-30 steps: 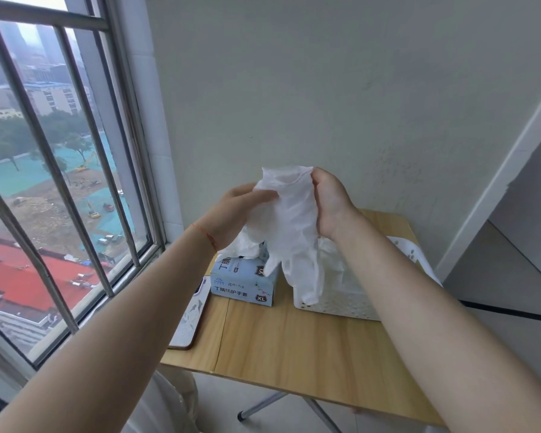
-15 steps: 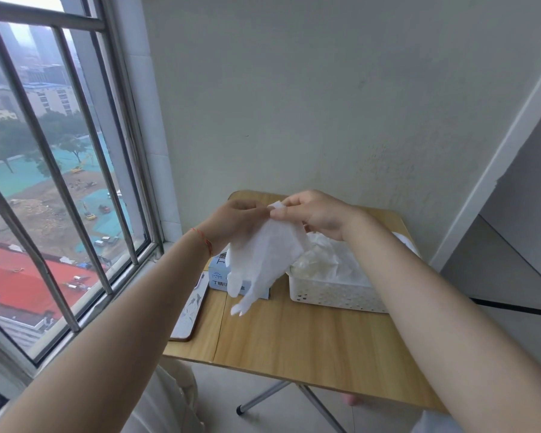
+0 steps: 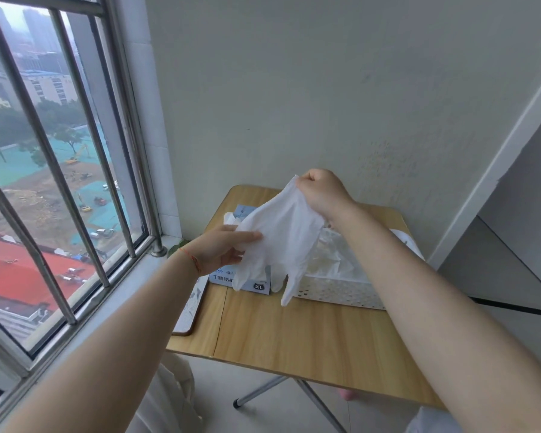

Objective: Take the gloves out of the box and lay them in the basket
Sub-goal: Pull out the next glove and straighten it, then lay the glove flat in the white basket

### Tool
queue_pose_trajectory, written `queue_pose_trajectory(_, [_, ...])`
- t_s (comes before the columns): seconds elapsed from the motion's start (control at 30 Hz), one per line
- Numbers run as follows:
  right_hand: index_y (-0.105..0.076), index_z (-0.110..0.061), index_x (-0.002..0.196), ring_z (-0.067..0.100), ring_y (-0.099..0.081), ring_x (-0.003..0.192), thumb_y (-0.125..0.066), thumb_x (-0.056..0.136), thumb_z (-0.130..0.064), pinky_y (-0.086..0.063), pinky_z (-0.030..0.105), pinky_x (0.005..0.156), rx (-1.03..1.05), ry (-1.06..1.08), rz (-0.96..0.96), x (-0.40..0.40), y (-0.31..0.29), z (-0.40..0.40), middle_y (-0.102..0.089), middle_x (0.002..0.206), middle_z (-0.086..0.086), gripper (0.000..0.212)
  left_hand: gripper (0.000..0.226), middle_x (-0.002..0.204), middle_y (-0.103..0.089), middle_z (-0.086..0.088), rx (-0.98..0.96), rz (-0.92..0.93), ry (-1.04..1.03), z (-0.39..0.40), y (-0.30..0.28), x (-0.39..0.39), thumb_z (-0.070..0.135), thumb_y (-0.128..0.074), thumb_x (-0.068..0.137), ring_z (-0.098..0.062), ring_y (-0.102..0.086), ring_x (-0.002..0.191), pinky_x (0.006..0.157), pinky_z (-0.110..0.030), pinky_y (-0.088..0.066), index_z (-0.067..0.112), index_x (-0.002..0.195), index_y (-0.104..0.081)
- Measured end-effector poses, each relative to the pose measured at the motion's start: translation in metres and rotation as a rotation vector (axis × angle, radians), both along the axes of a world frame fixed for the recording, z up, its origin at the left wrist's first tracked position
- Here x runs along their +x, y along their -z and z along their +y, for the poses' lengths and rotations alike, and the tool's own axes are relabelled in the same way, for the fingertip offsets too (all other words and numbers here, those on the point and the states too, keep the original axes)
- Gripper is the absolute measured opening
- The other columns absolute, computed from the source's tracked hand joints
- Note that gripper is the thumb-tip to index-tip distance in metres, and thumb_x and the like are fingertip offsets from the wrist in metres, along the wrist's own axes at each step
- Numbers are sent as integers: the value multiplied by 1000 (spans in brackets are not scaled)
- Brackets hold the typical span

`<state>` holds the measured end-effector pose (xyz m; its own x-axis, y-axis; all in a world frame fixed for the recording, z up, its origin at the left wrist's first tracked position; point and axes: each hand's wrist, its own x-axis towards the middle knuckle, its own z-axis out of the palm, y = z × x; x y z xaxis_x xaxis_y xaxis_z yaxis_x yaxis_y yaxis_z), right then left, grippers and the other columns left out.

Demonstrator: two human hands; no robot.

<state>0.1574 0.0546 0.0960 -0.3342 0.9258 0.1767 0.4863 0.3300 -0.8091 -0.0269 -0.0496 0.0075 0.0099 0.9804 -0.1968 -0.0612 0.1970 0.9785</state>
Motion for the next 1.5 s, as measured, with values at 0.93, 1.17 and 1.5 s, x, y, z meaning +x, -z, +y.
queue_pose_trajectory(0.93, [-37, -1, 136, 28, -56, 81, -34, 99, -4, -34, 28, 50, 46, 423, -503, 165, 90, 53, -61, 113, 16, 38, 22, 117, -61, -2, 646, 1320, 62, 115, -12, 178, 20, -53, 94, -25, -55, 110, 94, -39, -44, 21, 111, -67])
queue_pose_trajectory(1.17, [-37, 0, 133, 26, -61, 78, -49, 87, 8, -38, 31, 54, 235, 357, -844, 164, 92, 41, -64, 105, 13, 48, 77, 163, -16, 4, 200, 1538, 377, 103, 9, 162, 68, -47, 89, -23, -13, 150, 121, -48, -10, 36, 153, -20])
queue_pose_trajectory(1.5, [-46, -6, 115, 24, -54, 97, -56, 85, 2, -37, 29, 60, 465, 413, -950, 162, 81, 36, -47, 116, 14, 33, 59, 155, -33, 2, 240, 1359, 232, 102, -6, 148, 59, -51, 93, -23, -34, 140, 115, -46, -27, 32, 144, -43])
